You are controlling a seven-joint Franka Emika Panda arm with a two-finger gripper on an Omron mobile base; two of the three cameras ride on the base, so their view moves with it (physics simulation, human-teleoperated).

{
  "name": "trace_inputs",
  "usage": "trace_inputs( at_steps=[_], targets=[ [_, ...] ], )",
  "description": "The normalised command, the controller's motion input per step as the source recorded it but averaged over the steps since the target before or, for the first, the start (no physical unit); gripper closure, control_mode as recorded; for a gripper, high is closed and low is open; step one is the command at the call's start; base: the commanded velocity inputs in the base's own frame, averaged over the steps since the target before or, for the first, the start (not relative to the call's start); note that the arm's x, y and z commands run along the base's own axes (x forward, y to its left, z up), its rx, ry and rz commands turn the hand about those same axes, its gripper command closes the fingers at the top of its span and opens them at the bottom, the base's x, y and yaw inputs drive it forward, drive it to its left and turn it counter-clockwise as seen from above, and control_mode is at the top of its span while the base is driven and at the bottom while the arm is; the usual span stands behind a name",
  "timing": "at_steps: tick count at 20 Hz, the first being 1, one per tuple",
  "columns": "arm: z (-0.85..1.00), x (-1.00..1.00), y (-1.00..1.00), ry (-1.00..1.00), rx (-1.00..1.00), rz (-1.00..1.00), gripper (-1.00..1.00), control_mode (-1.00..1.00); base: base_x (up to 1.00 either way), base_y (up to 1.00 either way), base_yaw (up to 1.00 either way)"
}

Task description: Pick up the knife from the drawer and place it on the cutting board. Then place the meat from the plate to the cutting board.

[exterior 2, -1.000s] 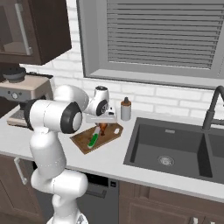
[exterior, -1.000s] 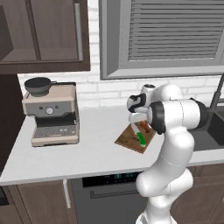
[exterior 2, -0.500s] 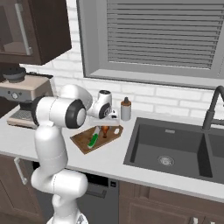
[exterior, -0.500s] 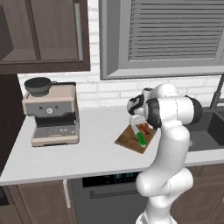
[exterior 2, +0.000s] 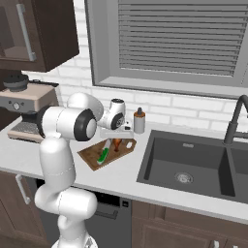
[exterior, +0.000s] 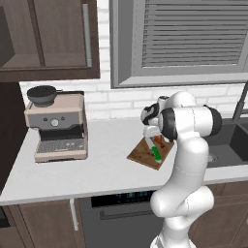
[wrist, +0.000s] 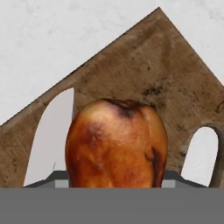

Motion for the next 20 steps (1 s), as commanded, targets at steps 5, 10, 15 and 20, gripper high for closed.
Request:
trace_inputs(
  at_steps=[5, 10, 15, 20],
  targets=[
    [0.0, 0.0, 0.0, 0.0, 0.0, 0.0, -1.0, -1.0, 0.0, 0.0, 0.0],
    [0.0, 0.0, 0.0, 0.01, 0.0, 0.0, -1.0, -1.0, 0.0, 0.0, 0.0],
    [0.16, -0.13, 0.0, 0.0, 0.0, 0.0, -1.0, -1.0, 0.0, 0.0, 0.0],
    [0.48, -0.75, 0.0, 0.0, 0.02, 0.0, -1.0, -1.0, 0.0, 0.0, 0.0]
  ],
)
